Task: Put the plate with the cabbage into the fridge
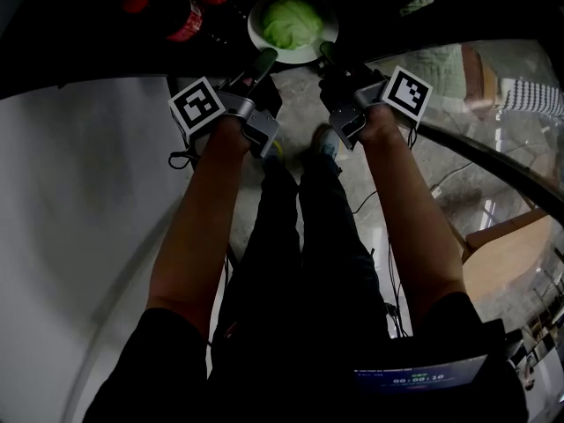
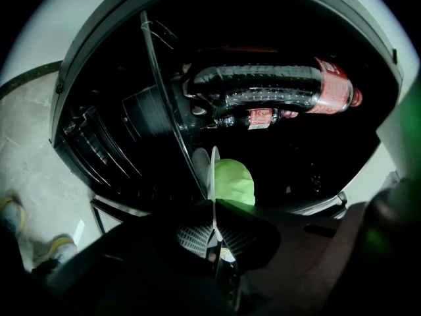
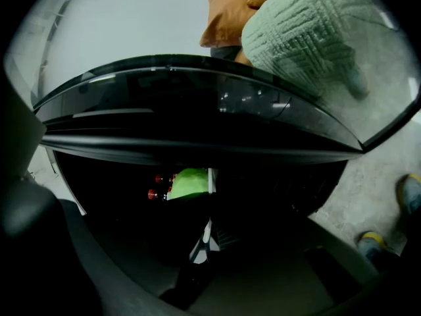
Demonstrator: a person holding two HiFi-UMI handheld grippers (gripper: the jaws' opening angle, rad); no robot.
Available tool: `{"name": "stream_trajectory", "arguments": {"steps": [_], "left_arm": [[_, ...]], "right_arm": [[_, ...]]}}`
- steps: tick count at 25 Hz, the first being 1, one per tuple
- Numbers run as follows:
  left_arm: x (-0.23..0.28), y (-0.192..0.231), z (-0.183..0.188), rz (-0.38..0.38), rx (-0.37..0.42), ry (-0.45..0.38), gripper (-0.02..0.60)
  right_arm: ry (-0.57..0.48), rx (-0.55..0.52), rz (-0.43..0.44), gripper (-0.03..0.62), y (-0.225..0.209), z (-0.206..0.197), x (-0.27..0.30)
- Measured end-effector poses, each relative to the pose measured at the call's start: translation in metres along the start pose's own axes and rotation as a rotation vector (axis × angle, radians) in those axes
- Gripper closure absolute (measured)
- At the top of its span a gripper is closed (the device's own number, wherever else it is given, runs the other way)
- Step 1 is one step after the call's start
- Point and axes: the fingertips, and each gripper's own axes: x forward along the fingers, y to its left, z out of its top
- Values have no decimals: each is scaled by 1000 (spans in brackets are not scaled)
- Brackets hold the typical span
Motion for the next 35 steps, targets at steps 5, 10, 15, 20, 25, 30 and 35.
{"name": "stream_trajectory", "arguments": {"steps": [5,10,15,20,25,30,35], "left_arm": [[2,-4,-1,-15,-38,-11,568],[2,0,1,12,-43,-20,568],[-1,2,0,40,-72,-39,568],[-1,0,0,53,-22,-27,566],[2,4,3,32,-30,-24,566],[1,-3,2,-11,-59,-23,566],[-14,-3,0,-2,-5,-10,566]], "right_arm": [[-21,-8,-10,582,1,2,0],[-41,-7,-18,582,1,3,2],[-43,0,-20,582,3,4,0],[-46,-15,-18,582,4,4,1],[-60,-17,-16,582,-1,6,6],[-53,-25,-8,579,-1,5,1],[-48,-67,1,579,2,4,-7]]}}
